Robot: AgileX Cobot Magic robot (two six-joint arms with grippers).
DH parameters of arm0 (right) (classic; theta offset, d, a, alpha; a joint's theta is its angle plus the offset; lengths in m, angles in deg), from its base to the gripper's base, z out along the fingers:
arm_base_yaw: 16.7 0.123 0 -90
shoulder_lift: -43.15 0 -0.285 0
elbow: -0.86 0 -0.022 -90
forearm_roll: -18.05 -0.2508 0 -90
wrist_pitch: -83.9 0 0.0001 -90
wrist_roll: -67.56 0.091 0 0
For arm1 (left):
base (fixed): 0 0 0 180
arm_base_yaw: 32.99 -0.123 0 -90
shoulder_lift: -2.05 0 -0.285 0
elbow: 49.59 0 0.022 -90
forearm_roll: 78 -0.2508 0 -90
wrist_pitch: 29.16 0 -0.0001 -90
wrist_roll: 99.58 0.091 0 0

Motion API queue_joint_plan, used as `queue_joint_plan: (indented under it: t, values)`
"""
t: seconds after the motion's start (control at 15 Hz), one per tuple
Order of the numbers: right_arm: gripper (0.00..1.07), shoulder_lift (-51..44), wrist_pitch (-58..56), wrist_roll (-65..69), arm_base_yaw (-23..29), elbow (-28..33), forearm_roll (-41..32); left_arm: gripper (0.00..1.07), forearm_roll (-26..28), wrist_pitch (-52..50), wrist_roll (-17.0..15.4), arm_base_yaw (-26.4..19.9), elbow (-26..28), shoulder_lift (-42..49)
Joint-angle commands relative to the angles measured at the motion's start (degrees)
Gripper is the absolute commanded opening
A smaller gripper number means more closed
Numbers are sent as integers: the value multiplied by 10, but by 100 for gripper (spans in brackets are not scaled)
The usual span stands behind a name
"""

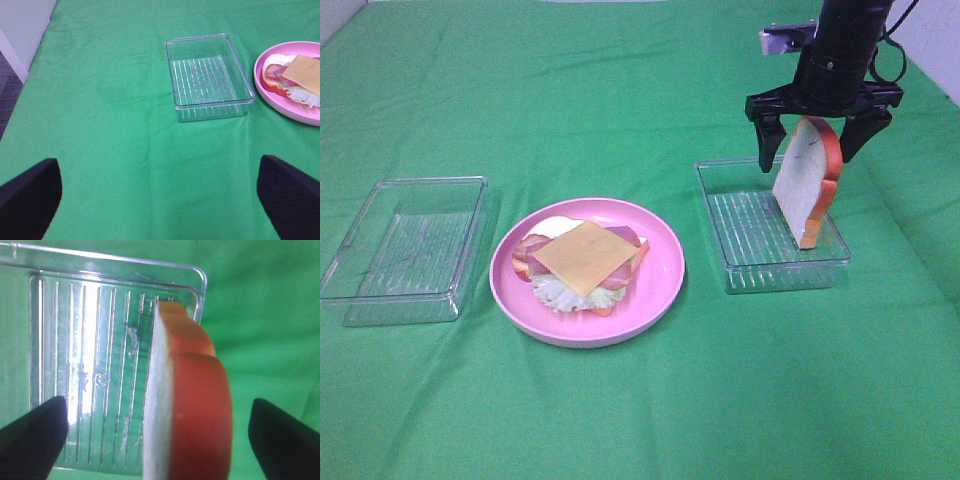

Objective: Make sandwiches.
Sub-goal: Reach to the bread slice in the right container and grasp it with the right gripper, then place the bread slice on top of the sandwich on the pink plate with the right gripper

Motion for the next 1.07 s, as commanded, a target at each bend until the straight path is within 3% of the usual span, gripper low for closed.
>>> queue_joint_plan:
  t: [0.07, 0.13, 0.2, 0.27, 0.4, 0.8, 1.07]
  values:
    - [78, 8, -56, 7, 0, 3, -3, 100, -1, -3, -2, -1, -1, 2]
    - [63, 8, -60, 8, 0, 3, -3, 100, -1, -3, -2, -1, -1, 2]
    - [55, 8, -62, 10, 0, 3, -2, 100, -1, -3, -2, -1, -1, 2]
    - [33, 7, -66, 22, 0, 3, 2, 100, -1, -3, -2, -1, -1, 2]
    - [3, 1, -66, 26, 2, 3, 1, 100, -1, -3, -2, -1, -1, 2]
    - [0, -75, -66, 19, 2, 3, -48, 100, -1, -3, -2, -1, -1, 2]
    - [0, -137, -66, -56, 9, 3, -248, 100, -1, -3, -2, -1, -1, 2]
